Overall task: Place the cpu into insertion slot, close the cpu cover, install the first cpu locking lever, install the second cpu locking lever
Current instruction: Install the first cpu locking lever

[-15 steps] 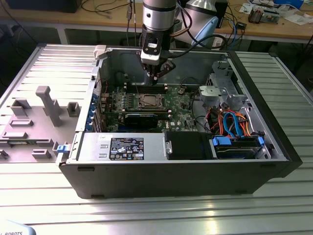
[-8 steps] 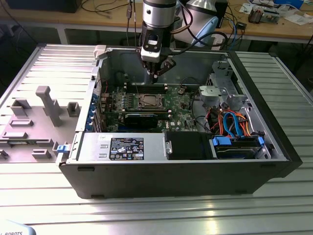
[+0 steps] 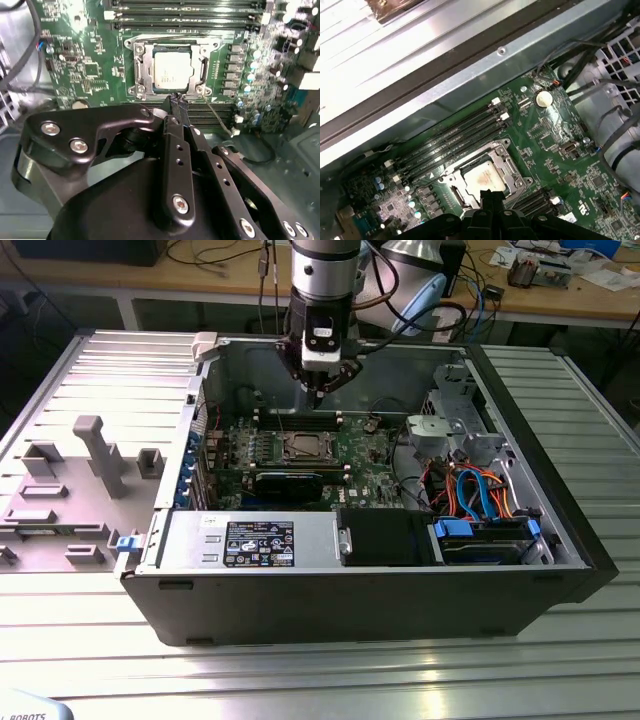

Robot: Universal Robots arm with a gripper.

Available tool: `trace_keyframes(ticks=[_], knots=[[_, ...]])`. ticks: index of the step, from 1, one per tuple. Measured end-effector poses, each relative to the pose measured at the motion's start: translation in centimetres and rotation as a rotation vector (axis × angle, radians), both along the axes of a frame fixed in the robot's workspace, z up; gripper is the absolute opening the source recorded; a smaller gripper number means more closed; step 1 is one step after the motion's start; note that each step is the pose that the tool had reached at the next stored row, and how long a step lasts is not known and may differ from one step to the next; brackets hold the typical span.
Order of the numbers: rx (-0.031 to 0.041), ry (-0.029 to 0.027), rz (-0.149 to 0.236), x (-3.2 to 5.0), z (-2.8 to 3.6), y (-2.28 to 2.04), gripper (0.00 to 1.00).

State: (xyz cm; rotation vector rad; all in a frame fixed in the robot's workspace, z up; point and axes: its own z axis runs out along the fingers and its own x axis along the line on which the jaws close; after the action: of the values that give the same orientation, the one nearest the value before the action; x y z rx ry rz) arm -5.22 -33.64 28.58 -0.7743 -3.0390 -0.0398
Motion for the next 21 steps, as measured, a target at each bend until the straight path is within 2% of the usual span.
trace_keyframes(ticks=[1, 4, 6, 8, 15, 16, 18, 21], knots=[[0.0000, -0.0001, 0.051, 0.00, -0.12, 0.00, 0.11], [-0.0001, -0.0001, 0.134, 0.00, -0.30, 0.00, 0.11], [0.0000, -0.0002, 0.163, 0.00, -0.32, 0.00, 0.11], [0.0000, -0.0003, 0.175, 0.00, -0.33, 0.00, 0.11], [-0.0006, -0.0069, 0.250, 0.01, -0.49, 0.00, 0.11], [-0.0005, -0.0081, 0.290, 0.01, -0.57, 0.00, 0.11], [-0.0005, -0.0087, 0.335, 0.00, -0.63, 0.00, 0.11], [-0.0002, -0.0098, 0.436, 0.00, -0.78, 0.00, 0.11]])
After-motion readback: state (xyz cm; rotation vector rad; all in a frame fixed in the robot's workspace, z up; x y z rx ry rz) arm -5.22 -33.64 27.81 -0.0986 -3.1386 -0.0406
